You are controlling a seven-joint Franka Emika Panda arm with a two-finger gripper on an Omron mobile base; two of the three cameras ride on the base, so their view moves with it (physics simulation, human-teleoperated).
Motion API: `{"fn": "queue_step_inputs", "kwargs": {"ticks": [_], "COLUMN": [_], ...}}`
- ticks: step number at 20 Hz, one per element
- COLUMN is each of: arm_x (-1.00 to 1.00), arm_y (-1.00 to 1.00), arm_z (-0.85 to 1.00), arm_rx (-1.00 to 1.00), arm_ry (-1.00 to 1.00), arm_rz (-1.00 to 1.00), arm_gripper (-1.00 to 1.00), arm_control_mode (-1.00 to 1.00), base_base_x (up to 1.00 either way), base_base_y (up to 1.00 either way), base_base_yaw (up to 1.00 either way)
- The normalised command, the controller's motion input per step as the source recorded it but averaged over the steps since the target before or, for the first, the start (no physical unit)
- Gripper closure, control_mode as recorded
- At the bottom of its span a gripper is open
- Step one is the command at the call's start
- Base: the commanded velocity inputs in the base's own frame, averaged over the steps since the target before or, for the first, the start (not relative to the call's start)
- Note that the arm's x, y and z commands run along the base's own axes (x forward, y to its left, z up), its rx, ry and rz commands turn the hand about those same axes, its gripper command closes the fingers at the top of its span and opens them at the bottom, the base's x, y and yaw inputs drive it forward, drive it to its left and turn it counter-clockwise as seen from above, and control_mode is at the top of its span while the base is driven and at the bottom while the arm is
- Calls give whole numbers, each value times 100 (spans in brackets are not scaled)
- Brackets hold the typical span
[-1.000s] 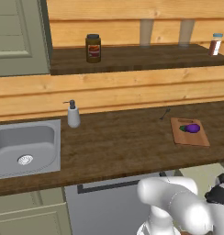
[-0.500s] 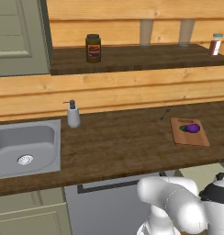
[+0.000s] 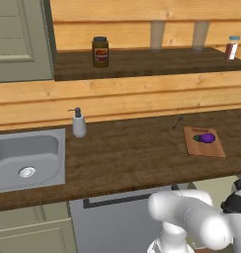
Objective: Place the appropriate cutting tool for cutting the eggplant skin on the cutting board.
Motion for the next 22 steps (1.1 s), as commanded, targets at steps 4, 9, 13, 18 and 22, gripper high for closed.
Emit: {"fn": "queue_step_inputs", "kwargs": {"ticks": [4, 9, 13, 18, 22], "arm_x": [49, 30, 3, 25, 24], "arm_y": [-14, -1, 0, 0, 1], "arm_z": [0, -1, -7, -4, 0], "arm_rx": [7, 7, 2, 0, 0], "arm_ry": [-2, -11, -21, -13, -3], "arm_rz": [-10, -16, -25, -23, -15], "arm_gripper": [-100, -100, -100, -100, -100], "arm_control_mode": [-100, -100, -100, -100, -100], "base_base_x": [0, 0, 0, 0, 0], "base_base_y": [0, 0, 0, 0, 0], "base_base_yaw": [0, 0, 0, 0, 0]}}
